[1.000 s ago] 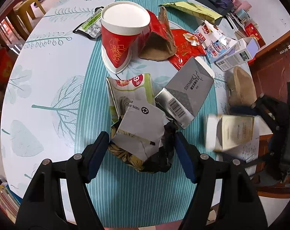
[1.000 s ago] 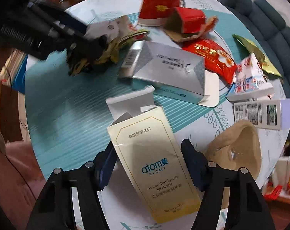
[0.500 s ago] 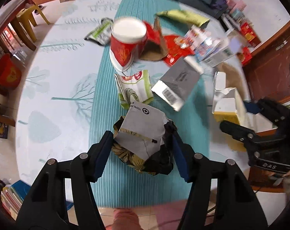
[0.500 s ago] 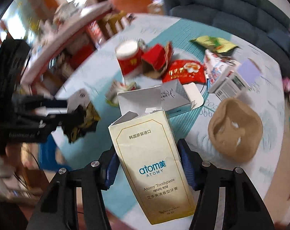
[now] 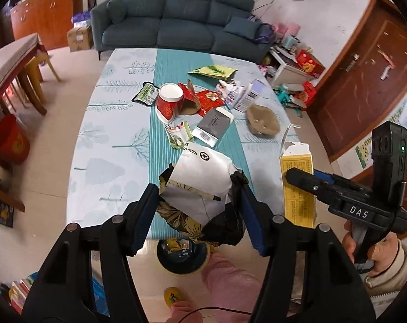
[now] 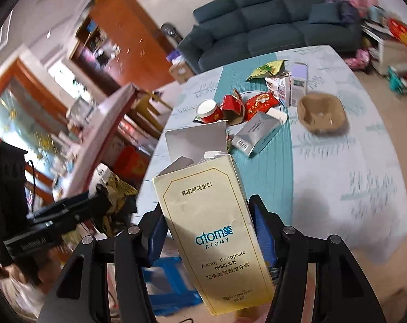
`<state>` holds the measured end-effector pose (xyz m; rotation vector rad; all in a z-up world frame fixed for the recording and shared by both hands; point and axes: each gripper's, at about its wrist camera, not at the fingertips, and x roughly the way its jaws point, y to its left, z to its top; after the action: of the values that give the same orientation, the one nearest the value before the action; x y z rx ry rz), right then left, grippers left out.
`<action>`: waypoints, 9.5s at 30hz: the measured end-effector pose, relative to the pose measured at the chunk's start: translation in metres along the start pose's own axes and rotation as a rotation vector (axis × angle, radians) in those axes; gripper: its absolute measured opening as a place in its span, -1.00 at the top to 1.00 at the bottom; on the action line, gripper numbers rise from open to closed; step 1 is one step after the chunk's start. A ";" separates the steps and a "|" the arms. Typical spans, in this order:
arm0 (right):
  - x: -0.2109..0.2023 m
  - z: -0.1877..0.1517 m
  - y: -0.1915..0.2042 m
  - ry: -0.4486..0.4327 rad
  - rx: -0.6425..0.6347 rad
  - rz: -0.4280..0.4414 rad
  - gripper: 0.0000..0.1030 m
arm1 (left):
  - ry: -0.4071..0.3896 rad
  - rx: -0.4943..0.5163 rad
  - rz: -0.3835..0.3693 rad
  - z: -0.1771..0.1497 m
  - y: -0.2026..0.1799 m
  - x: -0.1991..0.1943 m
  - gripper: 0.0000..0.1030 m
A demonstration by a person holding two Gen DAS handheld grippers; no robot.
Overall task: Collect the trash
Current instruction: 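Carry the wrappers in the left tool and toothpaste box in the right tool to the bin, then open both tools over the black bin to drop the wrappers and box, then move both tools back toward the table, then grasp the green-white snack packet with the right tool, then grasp the black-green snack packet with the left tool, then carry the black-green packet in the left tool and green-white packet in the right tool to the bin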
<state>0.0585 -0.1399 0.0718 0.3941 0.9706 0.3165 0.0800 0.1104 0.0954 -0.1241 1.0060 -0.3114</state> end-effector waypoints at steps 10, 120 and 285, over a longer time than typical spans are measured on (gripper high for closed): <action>-0.024 -0.084 0.033 0.069 0.042 0.006 -0.13 | 0.011 0.056 -0.057 -0.070 -0.003 -0.043 -0.12; -0.076 -0.073 0.057 0.039 -0.236 0.016 -0.77 | -0.020 -0.129 0.337 -0.106 -0.056 -0.077 -0.20; 0.126 -0.222 -0.128 0.326 0.294 0.029 0.56 | 0.462 0.074 -0.025 -0.157 -0.052 0.141 0.95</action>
<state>-0.0515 -0.1583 -0.1909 0.6386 1.3383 0.2693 0.0067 0.0231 -0.0900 0.0043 1.4485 -0.4101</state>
